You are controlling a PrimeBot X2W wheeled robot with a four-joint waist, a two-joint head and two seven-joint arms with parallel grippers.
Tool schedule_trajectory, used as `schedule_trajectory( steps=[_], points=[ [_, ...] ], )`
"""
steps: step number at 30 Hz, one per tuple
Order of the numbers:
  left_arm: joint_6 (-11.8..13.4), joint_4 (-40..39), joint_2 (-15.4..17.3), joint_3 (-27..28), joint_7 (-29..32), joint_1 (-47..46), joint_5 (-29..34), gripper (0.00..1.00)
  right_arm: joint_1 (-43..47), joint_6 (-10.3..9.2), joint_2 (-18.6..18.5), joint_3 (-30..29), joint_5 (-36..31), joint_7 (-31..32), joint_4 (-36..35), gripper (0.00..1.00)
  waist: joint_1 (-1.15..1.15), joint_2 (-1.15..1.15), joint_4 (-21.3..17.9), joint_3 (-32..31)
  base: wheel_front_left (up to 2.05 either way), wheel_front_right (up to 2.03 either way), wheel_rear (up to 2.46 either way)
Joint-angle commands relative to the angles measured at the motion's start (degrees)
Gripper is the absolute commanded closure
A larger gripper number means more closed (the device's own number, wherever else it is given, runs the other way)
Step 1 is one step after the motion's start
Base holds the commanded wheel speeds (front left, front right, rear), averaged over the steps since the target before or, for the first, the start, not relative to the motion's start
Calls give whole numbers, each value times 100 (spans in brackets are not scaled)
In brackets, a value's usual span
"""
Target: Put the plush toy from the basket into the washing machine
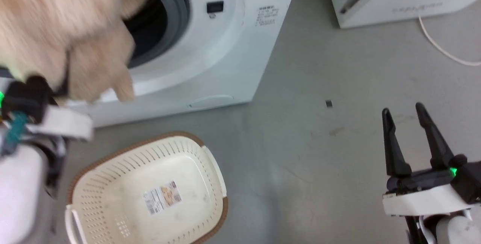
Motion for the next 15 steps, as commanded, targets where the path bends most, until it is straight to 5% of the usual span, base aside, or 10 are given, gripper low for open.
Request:
schedule_trajectory(
  steps=[1,9,15],
  points=[
    [-93,-74,186,41,139,-410,77,100,-137,-5,-3,19,69,-24,-58,0,0,0,-204,462,0,0,0],
    [-584,374,901,-136,846,-2152,419,100,-481,-5,-3,119,321,-24,-150,0,0,0,-491,1291,0,0,0],
    [-794,1276,1149,-415,1132,-3473,641,100,-683,-5,-3,217,447,-24,-165,0,0,0,-639,1769,0,0,0]
  ],
)
